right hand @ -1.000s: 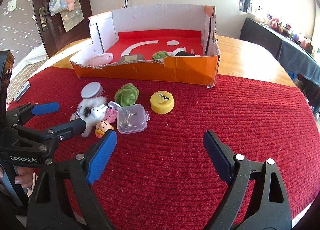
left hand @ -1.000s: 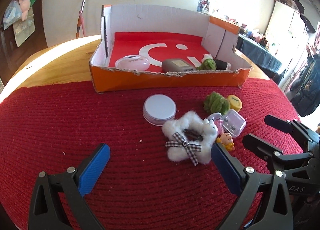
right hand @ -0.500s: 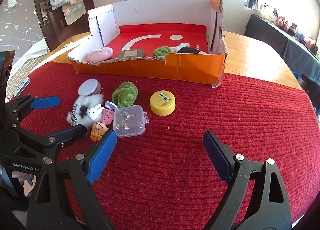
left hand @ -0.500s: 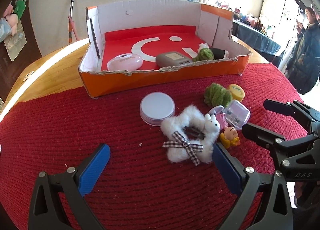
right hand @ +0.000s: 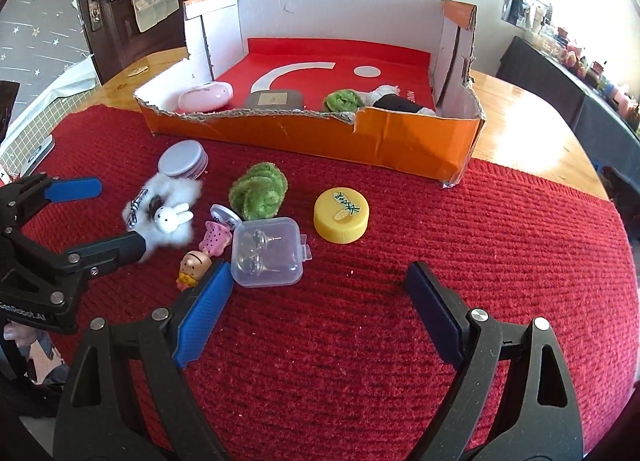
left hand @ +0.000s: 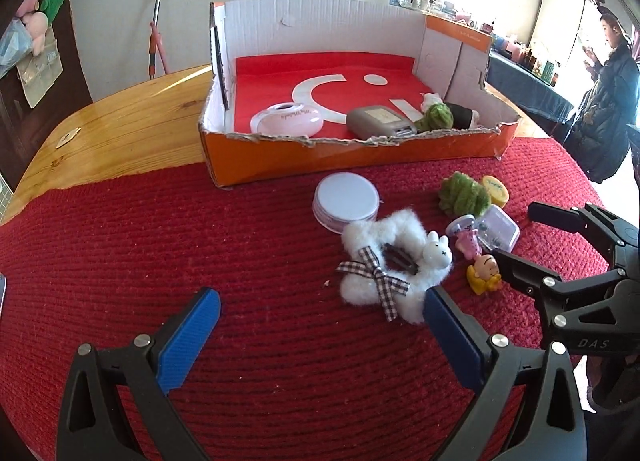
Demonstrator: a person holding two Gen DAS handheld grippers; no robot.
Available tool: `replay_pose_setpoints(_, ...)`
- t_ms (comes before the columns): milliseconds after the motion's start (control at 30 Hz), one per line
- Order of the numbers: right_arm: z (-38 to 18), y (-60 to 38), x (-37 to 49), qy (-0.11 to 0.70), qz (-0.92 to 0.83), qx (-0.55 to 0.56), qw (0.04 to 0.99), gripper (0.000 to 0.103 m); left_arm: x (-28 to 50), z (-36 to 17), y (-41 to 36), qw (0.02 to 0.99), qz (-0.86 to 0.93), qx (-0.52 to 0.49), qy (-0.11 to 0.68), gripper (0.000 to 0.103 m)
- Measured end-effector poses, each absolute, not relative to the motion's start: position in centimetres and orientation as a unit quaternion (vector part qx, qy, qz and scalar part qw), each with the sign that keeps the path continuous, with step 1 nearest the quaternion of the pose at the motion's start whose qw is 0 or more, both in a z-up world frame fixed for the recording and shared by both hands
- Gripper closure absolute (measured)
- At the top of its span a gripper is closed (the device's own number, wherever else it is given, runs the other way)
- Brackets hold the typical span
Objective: Organize objects
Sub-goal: 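Grasp the white fluffy bunny wreath with the left tool while the right tool grasps the clear plastic box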
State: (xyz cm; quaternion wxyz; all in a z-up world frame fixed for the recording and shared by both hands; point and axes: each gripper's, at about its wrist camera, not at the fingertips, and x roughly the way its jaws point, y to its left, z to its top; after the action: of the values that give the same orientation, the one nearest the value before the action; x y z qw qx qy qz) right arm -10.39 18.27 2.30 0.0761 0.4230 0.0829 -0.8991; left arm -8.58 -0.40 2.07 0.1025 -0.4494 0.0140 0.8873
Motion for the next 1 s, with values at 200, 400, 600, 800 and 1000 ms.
replay_pose_setpoints(200,2.5,19.6,-10.4,0.066,-0.901,0.424,0.065,0.014,-8.5,2.2,-0.1,0.11,0.887,-0.447,0.018,0.0)
replay_pose_setpoints(400,2.7,20.1,-10.5,0.057,-0.9,0.426,0.077,0.014,-8.6,2.2,0.7,0.127,0.885,-0.448,0.025,0.0)
replay_pose_setpoints(600,2.6,19.6,-10.7,0.062,-0.898,0.427,0.084,0.014,-9.0,2.1,1.0,0.132,0.883,-0.449,0.025,0.002)
replay_pose_setpoints(800,2.7,19.2,-10.9,0.065,-0.898,0.425,0.088,0.015,-9.3,2.2,1.2,0.141,0.883,-0.447,0.025,0.006)
replay_pose_setpoints(1000,2.6,18.6,-11.1,0.072,-0.898,0.424,0.093,0.02,-9.5,2.2,1.5,0.152,0.882,-0.445,0.026,0.009)
